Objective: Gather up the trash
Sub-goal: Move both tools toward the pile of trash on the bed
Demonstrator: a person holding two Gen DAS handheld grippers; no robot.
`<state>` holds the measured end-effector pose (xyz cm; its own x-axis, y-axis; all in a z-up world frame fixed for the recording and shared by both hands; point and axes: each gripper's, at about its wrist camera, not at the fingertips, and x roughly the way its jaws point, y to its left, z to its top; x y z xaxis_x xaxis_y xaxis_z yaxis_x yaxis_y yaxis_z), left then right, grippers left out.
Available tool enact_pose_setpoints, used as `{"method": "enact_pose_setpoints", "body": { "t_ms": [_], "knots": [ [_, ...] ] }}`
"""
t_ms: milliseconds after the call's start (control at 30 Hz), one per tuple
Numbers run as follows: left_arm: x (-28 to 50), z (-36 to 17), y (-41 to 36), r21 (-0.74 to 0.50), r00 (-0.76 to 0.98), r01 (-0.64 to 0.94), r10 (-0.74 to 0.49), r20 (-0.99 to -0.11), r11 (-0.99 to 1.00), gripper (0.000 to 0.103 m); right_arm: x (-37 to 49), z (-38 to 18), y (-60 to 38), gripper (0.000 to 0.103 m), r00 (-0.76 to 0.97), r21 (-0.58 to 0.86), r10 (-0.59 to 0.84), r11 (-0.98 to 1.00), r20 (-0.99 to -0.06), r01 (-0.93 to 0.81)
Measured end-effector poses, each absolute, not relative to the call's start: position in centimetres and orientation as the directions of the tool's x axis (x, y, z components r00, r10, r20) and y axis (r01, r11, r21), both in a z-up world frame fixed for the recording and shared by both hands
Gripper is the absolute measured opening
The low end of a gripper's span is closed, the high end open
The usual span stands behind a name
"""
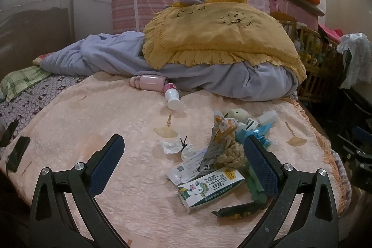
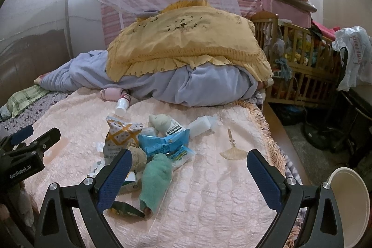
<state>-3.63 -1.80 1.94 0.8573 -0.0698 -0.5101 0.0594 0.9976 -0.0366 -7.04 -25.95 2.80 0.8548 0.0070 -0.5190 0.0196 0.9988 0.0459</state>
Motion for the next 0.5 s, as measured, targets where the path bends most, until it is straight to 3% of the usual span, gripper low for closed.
{"method": "enact_pose_setpoints", "body": {
  "t_ms": [500],
  "knots": [
    [-3.1, 1.2, -1.1, -0.007, 0.847, 0.051, -0.047, -0.529, 0.999, 0.102, -6.6, 1.6, -26.0, 0.098, 0.841, 0.052, 0.019, 0.999, -0.540, 0.011]
  ]
}}
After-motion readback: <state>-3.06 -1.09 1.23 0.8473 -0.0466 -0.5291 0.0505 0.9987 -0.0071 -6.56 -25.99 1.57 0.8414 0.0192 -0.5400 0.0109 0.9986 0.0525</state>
